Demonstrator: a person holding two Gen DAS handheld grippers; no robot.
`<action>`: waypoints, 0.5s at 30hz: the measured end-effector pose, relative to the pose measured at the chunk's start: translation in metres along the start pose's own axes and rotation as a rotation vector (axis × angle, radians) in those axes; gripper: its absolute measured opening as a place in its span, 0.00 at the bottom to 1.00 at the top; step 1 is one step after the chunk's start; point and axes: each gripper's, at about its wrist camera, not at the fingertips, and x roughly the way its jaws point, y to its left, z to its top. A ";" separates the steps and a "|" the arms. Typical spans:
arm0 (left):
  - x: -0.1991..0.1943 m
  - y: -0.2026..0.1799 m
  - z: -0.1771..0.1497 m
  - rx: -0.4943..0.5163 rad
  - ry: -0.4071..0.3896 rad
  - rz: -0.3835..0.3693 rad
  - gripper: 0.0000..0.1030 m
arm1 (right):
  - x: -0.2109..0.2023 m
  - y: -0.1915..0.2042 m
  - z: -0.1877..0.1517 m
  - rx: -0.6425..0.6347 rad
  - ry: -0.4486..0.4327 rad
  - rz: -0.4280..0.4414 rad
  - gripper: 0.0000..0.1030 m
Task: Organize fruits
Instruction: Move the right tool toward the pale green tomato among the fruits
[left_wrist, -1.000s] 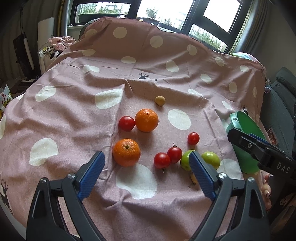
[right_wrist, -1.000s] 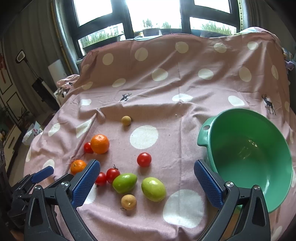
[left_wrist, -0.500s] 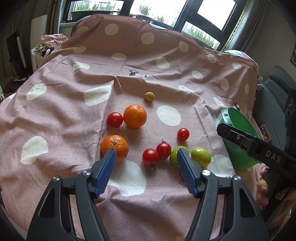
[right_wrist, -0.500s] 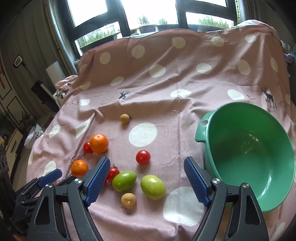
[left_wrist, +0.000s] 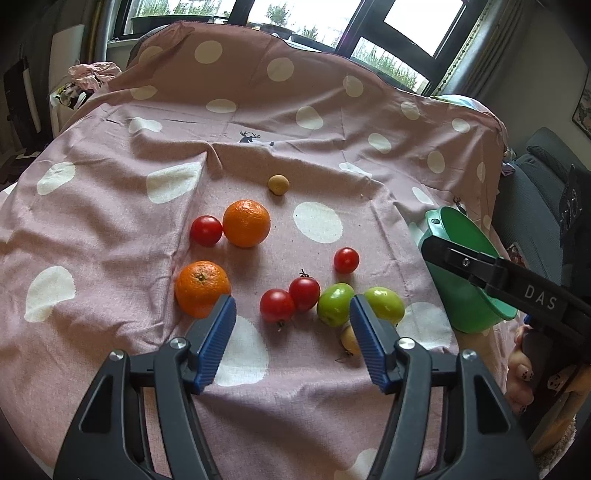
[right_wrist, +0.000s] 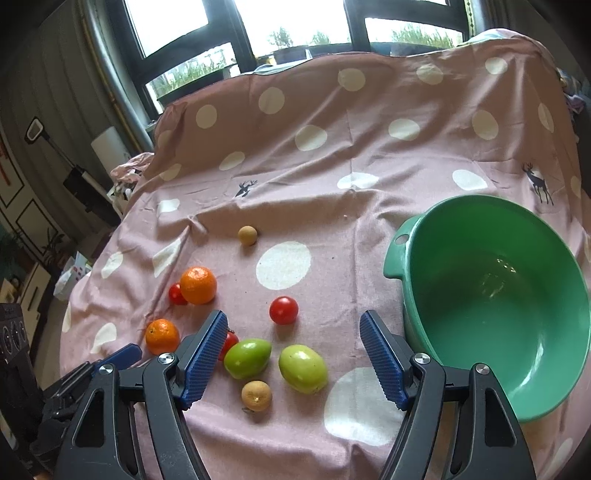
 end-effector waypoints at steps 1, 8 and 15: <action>0.000 0.000 0.000 0.001 -0.003 -0.002 0.61 | 0.000 0.000 0.000 0.002 0.001 0.000 0.73; 0.001 -0.002 0.000 0.012 -0.001 0.003 0.57 | 0.000 -0.002 -0.001 0.004 0.004 0.002 0.73; 0.002 -0.002 -0.001 0.010 0.002 -0.005 0.51 | 0.001 0.000 -0.001 0.003 0.012 0.009 0.73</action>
